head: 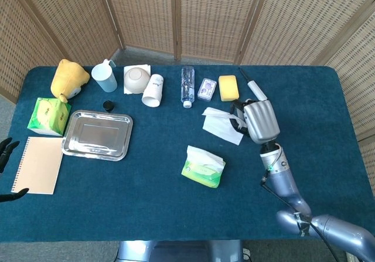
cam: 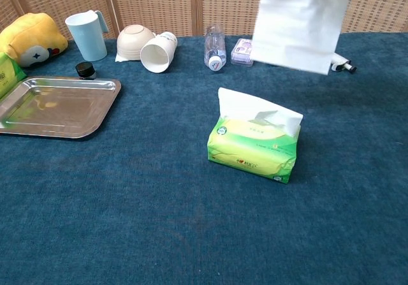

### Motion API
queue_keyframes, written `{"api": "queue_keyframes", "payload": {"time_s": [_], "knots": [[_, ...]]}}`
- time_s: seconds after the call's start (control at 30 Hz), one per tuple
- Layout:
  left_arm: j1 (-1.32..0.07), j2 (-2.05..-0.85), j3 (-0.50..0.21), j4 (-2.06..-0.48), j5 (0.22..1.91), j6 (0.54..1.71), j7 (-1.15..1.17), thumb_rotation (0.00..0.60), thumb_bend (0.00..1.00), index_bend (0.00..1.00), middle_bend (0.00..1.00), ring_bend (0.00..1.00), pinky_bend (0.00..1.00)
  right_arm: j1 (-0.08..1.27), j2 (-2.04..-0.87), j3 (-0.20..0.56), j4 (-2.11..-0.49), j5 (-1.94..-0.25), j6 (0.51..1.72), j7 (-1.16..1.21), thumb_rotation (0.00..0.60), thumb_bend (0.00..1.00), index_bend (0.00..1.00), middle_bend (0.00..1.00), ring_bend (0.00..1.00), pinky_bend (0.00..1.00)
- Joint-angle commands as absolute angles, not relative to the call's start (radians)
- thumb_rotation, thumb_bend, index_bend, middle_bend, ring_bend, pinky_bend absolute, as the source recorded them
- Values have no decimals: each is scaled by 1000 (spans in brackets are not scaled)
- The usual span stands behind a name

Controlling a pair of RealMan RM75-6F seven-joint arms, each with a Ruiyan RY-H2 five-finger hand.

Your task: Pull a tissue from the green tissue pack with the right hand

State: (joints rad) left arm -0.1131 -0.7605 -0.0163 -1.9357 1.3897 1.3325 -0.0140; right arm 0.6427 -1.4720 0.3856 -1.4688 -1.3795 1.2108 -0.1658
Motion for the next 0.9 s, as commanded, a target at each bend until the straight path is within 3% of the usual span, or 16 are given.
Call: {"api": "queue_keyframes", "payload": {"time_s": [0.03,0.37,0.43,0.5,0.57,0.67,0.9], "knots": [[-117,-762,-17,-1938,1388,1327,-10,600,0,0,0,0,0,645,-1478,298,-1309,-1406,1130,-13,600,491,763,779,699,821],[-123,-766,-13,-1944,1382,1312,6,600,0,0,0,0,0,595,-1478,150,-1205,-1483,1111,93,600,491,744,755,675,815],[-124,-767,-11,-1946,1385,1310,10,600,0,0,0,0,0,590,-1470,133,-1209,-1484,1098,97,600,474,548,598,577,738],[-124,-768,-9,-1950,1389,1309,15,600,0,0,0,0,0,587,-1460,114,-1208,-1485,1076,87,600,296,127,205,254,471],[-125,-769,-7,-1953,1391,1307,18,600,0,0,0,0,0,590,-1442,97,-1223,-1475,1034,86,600,104,0,15,36,262],[-125,-770,-6,-1955,1392,1306,22,600,0,0,0,0,0,595,-1409,104,-1271,-1441,993,89,600,2,0,0,0,158],[-127,-771,-5,-1955,1388,1303,25,600,0,0,0,0,0,579,-1365,122,-1339,-1436,1044,75,600,0,0,0,0,124]]}}
